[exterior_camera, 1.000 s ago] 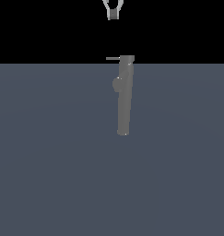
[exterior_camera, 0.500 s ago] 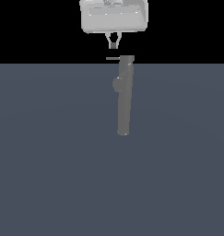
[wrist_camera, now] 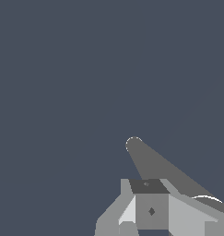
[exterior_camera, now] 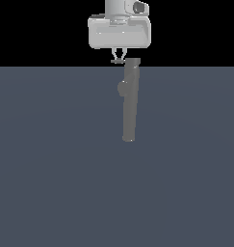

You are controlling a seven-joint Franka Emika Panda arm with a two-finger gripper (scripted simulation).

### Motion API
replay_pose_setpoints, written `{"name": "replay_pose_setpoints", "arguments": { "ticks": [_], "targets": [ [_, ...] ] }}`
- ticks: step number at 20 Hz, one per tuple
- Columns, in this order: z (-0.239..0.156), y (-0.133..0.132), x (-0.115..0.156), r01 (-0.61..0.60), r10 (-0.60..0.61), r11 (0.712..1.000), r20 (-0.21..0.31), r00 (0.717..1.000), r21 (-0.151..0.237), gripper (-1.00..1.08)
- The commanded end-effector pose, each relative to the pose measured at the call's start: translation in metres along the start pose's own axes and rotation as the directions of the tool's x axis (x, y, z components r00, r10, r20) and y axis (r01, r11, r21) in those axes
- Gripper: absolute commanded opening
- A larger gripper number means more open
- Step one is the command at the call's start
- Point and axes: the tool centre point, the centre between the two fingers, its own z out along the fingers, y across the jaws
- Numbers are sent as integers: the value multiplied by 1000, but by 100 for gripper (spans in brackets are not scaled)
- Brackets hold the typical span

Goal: Turn on the faucet by rotating a designated handle.

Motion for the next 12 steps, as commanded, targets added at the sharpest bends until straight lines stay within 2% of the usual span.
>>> {"name": "replay_pose_setpoints", "arguments": {
  "ticks": [1,6,12],
  "targets": [
    [3,0,3,-3,3,1000,-2,1000,1,-100],
    [3,0,3,-3,3,1000,-1,1000,1,-100],
    [3,-5,-14,-3,3,1000,-1,1000,1,-100]
  ]
}}
